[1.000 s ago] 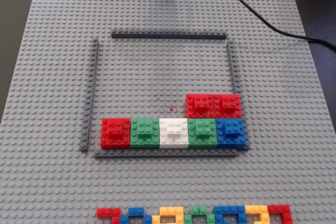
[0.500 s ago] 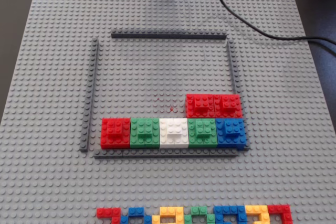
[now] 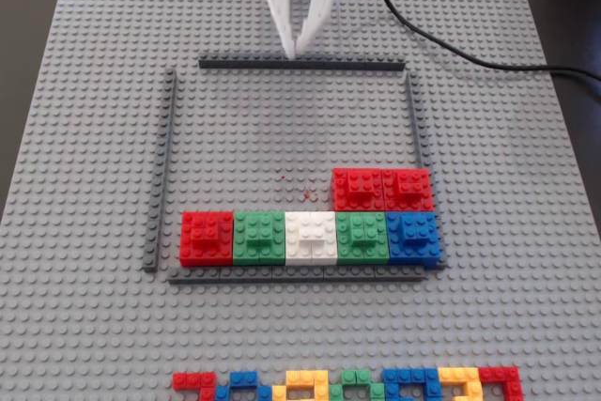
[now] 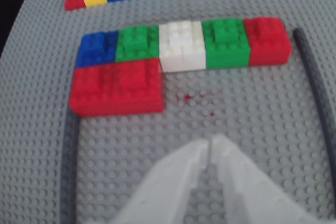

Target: Grab the cube and place it into the grid

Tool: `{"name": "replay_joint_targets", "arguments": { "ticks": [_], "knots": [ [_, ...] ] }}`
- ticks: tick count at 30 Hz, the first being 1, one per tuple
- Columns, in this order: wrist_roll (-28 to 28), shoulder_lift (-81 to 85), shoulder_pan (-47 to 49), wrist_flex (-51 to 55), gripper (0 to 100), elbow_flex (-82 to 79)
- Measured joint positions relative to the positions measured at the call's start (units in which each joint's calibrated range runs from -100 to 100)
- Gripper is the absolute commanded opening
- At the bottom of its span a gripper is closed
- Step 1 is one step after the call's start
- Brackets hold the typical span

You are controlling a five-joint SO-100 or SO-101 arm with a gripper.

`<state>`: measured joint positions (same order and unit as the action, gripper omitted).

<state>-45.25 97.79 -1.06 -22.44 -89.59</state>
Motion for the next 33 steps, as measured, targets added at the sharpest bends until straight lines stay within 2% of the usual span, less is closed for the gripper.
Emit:
{"name": "replay_joint_targets", "arguments": {
  "ticks": [15, 33],
  "knots": [
    [-2.88, 0.08, -0.51, -3.86, 0, -9.44],
    [-3.42, 0.08, -0.51, 2.44, 0, -9.89]
  ]
}}
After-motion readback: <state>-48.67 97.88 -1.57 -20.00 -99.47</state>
